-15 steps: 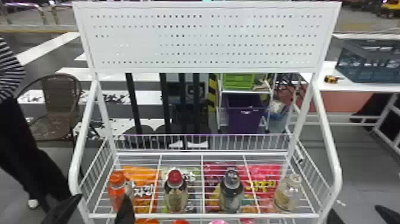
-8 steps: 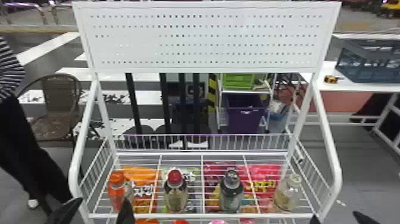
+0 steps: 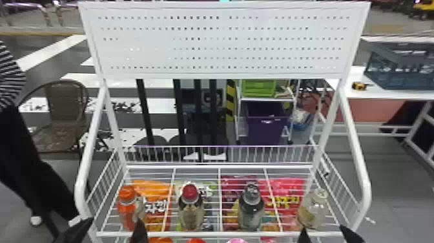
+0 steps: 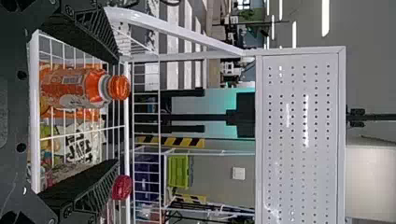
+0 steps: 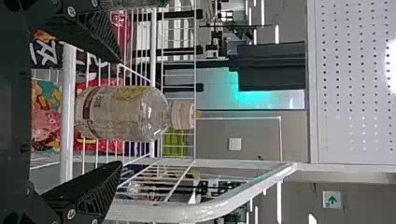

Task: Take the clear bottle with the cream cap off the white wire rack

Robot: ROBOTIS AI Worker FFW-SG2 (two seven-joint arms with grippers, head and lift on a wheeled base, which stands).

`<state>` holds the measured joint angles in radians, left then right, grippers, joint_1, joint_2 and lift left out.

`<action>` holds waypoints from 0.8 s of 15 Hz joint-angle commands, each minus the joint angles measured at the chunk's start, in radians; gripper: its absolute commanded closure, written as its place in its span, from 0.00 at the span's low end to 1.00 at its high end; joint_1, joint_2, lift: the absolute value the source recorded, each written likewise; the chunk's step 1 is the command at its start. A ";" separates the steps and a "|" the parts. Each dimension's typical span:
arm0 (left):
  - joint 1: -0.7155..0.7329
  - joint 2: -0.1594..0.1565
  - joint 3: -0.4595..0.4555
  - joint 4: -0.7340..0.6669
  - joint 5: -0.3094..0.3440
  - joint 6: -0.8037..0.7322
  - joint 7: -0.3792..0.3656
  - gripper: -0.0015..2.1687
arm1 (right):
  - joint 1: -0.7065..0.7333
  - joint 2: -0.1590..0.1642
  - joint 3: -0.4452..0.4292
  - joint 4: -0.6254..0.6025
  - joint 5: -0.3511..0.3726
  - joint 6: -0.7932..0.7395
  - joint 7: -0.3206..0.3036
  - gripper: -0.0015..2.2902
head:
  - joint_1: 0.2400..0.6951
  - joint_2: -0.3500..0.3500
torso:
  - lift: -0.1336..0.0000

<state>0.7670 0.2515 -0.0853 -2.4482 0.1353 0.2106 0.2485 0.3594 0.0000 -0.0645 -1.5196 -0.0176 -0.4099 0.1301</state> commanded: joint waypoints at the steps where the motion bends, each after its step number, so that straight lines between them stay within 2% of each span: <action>1: -0.011 0.000 -0.001 0.008 0.001 0.010 0.000 0.06 | -0.071 0.001 0.018 0.096 0.024 -0.042 -0.037 0.06 | 0.57 0.50 | 1.00; 5: -0.014 0.002 -0.001 0.012 0.001 0.013 -0.003 0.06 | -0.177 0.001 0.028 0.196 0.050 -0.045 -0.073 0.06 | 0.57 0.50 | 1.00; 10: -0.014 0.003 0.004 0.015 0.004 0.016 -0.003 0.06 | -0.304 0.001 0.029 0.315 0.070 -0.026 -0.073 0.07 | 0.57 0.50 | 1.00; 12: -0.015 0.003 0.006 0.015 0.006 0.016 -0.005 0.06 | -0.306 0.001 0.028 0.303 0.067 -0.005 -0.075 0.31 | 0.57 0.50 | 1.00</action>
<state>0.7530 0.2546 -0.0806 -2.4319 0.1397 0.2264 0.2439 0.0573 0.0000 -0.0356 -1.2109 0.0495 -0.4282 0.0557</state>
